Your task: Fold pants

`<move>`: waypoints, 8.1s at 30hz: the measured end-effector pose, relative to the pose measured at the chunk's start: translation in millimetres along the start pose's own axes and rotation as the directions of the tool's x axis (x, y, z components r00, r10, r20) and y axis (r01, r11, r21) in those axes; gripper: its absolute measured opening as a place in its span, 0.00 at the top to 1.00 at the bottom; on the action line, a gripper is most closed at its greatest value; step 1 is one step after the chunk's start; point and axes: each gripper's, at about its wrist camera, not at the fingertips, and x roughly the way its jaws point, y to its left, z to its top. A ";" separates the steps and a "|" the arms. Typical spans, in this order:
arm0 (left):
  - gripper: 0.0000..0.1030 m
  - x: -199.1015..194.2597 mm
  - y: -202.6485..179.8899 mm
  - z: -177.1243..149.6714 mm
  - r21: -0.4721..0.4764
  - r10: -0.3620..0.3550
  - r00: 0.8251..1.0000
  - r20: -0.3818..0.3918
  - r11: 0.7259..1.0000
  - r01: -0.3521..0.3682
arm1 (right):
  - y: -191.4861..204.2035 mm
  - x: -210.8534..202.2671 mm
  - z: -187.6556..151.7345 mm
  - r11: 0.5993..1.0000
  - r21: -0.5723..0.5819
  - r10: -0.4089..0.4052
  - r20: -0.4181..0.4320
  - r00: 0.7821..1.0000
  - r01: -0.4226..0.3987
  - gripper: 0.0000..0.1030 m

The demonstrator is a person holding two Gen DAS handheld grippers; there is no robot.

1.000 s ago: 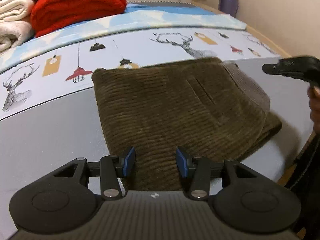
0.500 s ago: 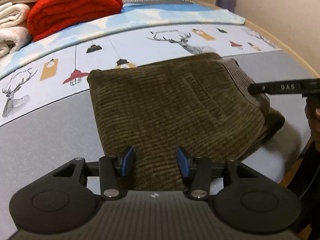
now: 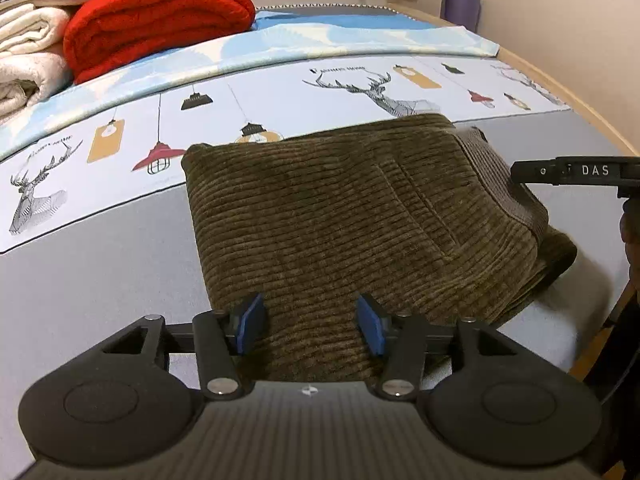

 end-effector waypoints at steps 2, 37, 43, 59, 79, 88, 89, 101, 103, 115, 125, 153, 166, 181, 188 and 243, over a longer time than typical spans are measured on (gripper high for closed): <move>0.41 2.4 -1.6 -1.4 0.009 0.002 1.000 -0.016 1.000 -0.002 | -0.4 5.3 -1.0 1.000 0.006 -0.011 -0.033 0.999 0.011 0.32; 0.37 5.5 -2.5 -1.7 0.010 0.010 0.999 -0.037 1.000 -0.010 | 7.3 16.3 -9.3 0.999 -0.015 -0.039 -0.102 0.994 0.038 0.21; 0.36 -2.2 5.0 4.1 -0.036 0.021 0.999 -0.040 0.999 -0.022 | 12.6 5.0 4.7 0.998 -0.036 -0.062 -0.051 0.997 0.060 0.23; 0.25 22.0 66.4 86.9 -0.117 0.009 0.992 -0.127 0.993 -0.024 | -15.1 63.8 54.6 0.989 0.059 0.151 -0.319 0.936 -0.139 0.18; 0.16 109.1 89.9 91.5 -0.297 -0.123 0.952 -0.281 0.954 0.036 | -27.7 110.2 48.1 0.961 0.111 0.276 -0.408 0.870 -0.253 0.00; 0.32 133.1 104.5 89.8 -0.432 -0.252 0.932 -0.261 0.894 0.120 | -19.3 107.3 49.8 0.960 0.068 0.278 -0.361 0.890 -0.272 0.17; 0.37 130.5 103.8 91.1 -0.419 -0.243 0.937 -0.250 0.900 0.121 | -17.4 105.4 51.5 0.957 0.060 0.285 -0.345 0.894 -0.282 0.26; 0.67 82.6 140.2 133.7 -0.281 -0.020 0.999 -0.051 0.960 0.005 | 34.4 113.3 97.4 0.942 -0.007 0.330 -0.162 0.930 -0.336 0.54; 0.67 78.0 153.9 139.7 -0.302 0.001 1.000 -0.017 0.953 -0.006 | 47.3 117.8 107.2 0.937 -0.020 0.342 -0.132 0.930 -0.348 0.54; 0.46 55.2 181.2 152.0 -0.307 0.088 0.996 0.035 0.949 -0.073 | 94.8 168.9 131.1 0.993 -0.039 0.108 -0.152 0.982 -0.115 0.37; 0.27 87.3 136.5 114.7 -0.028 0.090 0.964 -0.249 0.995 -0.100 | 103.1 171.6 111.4 0.984 -0.123 0.083 -0.310 0.947 -0.126 0.14; 0.01 -107.8 70.3 96.0 -0.266 0.321 0.936 0.145 0.924 -0.276 | 118.5 -25.7 119.7 0.988 -0.148 0.060 0.128 0.990 -0.041 0.01; 0.01 -69.4 66.8 74.7 -0.279 0.253 0.966 -0.050 0.925 -0.256 | 137.5 -14.6 91.0 0.984 -0.176 0.016 0.007 1.000 -0.014 0.01; 0.01 -54.5 72.2 80.7 -0.296 0.234 0.968 -0.094 0.921 -0.252 | 129.7 3.3 92.1 0.990 -0.144 -0.002 -0.070 0.998 -0.008 0.01; 0.01 -51.1 70.7 81.5 -0.307 0.223 0.969 -0.103 0.920 -0.244 | 126.8 7.0 92.7 0.989 -0.144 0.001 -0.090 0.996 -0.014 0.01; 0.01 -46.6 64.4 84.2 -0.308 0.189 0.976 -0.105 0.927 -0.213 | 126.9 14.9 90.4 0.985 -0.170 0.012 -0.129 0.992 -0.034 0.01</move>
